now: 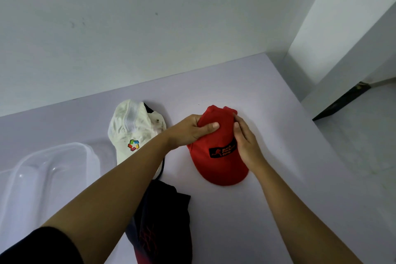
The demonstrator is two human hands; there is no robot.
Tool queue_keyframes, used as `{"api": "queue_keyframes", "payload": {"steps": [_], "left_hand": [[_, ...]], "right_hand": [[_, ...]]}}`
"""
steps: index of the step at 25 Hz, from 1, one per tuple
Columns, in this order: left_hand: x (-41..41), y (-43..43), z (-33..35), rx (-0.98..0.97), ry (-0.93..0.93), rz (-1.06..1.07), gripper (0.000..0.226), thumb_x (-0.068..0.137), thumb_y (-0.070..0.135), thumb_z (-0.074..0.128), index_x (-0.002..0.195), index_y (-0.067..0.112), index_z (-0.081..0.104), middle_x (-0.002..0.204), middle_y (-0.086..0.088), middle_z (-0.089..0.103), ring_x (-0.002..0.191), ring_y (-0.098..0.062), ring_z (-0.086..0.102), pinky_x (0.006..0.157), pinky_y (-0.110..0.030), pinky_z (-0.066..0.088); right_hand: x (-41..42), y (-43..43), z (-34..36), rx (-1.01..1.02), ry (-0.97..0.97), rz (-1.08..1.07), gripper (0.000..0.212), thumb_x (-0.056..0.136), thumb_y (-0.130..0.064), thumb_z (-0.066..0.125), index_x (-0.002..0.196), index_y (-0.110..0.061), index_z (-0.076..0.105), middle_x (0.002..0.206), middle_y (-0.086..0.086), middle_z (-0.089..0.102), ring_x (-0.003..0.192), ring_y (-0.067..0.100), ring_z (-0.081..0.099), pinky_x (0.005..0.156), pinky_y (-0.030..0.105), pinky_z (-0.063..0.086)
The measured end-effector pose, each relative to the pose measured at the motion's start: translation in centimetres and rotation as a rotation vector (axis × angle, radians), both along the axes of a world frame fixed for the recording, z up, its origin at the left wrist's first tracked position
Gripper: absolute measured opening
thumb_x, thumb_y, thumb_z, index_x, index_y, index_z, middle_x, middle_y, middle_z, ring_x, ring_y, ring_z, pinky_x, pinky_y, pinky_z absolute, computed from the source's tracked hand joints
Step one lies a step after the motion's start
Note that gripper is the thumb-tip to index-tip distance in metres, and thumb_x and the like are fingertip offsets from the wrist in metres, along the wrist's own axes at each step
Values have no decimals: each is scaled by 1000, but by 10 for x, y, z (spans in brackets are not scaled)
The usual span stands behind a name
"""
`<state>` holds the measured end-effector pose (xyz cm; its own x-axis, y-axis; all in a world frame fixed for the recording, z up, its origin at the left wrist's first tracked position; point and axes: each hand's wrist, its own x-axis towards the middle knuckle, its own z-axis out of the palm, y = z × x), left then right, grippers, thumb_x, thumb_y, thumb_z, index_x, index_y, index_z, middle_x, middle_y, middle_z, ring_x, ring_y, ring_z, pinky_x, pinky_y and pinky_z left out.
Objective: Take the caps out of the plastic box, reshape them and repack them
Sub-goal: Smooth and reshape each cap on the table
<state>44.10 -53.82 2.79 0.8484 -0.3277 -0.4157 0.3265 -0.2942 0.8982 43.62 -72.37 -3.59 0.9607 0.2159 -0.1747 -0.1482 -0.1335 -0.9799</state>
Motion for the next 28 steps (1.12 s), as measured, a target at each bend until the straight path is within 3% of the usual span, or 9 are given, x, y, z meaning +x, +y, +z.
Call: {"api": "queue_keyframes", "payload": {"steps": [4, 6, 8, 10, 13, 17, 21, 24, 28], "left_hand": [[3, -4, 2, 57, -111, -6, 18, 92, 33, 55, 79, 28, 67, 74, 12, 69, 67, 1, 67, 66, -16, 52], [2, 0, -1, 103, -141, -6, 20, 92, 34, 55, 79, 24, 67, 75, 10, 68, 67, 1, 66, 67, -16, 52], [3, 3, -6, 172, -183, 25, 28, 91, 37, 57, 82, 13, 67, 73, 7, 66, 67, -5, 64, 66, -20, 53], [3, 8, -13, 249, -222, 66, 30, 89, 41, 58, 83, 13, 65, 72, 6, 64, 66, -8, 62, 63, -21, 52], [1, 18, -24, 285, -200, 211, 28, 87, 47, 59, 79, 21, 61, 71, -2, 64, 63, -8, 59, 59, -21, 50], [-6, 26, -38, 265, -121, 294, 33, 89, 47, 54, 99, 18, 66, 96, 2, 69, 92, -12, 63, 85, -28, 49], [-14, 16, -44, 25, 70, 310, 28, 95, 38, 49, 92, 12, 57, 84, -1, 54, 81, -17, 51, 87, -38, 49], [-16, 18, -49, -28, -5, 347, 30, 95, 40, 45, 75, 18, 49, 69, 3, 38, 71, -20, 36, 73, -37, 39], [-12, 19, -47, 149, -95, 377, 36, 98, 35, 40, 66, 20, 41, 63, 6, 35, 58, -9, 34, 59, -27, 31]], "right_hand": [[9, 1, -3, 72, 29, 40, 40, 90, -49, 37, 120, -33, 58, 125, -2, 60, 118, 9, 54, 102, 30, 42], [9, 2, -6, 58, 54, 52, 40, 87, -50, 40, 104, -24, 65, 111, 3, 64, 107, 17, 59, 95, 34, 45], [8, 2, -8, 70, 69, 17, 41, 86, -48, 44, 83, -9, 57, 86, 5, 58, 83, 19, 54, 78, 34, 44], [4, 2, -9, 59, 55, -25, 34, 88, -43, 45, 71, -14, 44, 71, 2, 43, 69, 17, 41, 66, 32, 36], [2, 3, -11, -61, 3, -71, 38, 96, -41, 41, 74, -10, 42, 70, 4, 41, 66, 13, 39, 62, 29, 36], [-3, 3, -14, -142, -34, -171, 36, 97, -39, 35, 82, -7, 42, 69, 0, 42, 59, 4, 39, 56, 16, 37], [-5, 9, -18, -151, -9, -141, 33, 96, -40, 36, 84, -10, 41, 69, -5, 44, 58, 1, 42, 59, 21, 40], [-2, 6, -21, -162, -6, -106, 32, 95, -42, 37, 82, -13, 42, 69, -6, 45, 58, 0, 42, 62, 27, 39], [8, -2, -24, -279, -20, -29, 45, 86, -56, 41, 80, -12, 46, 69, -2, 49, 64, 9, 47, 67, 33, 41]]}}
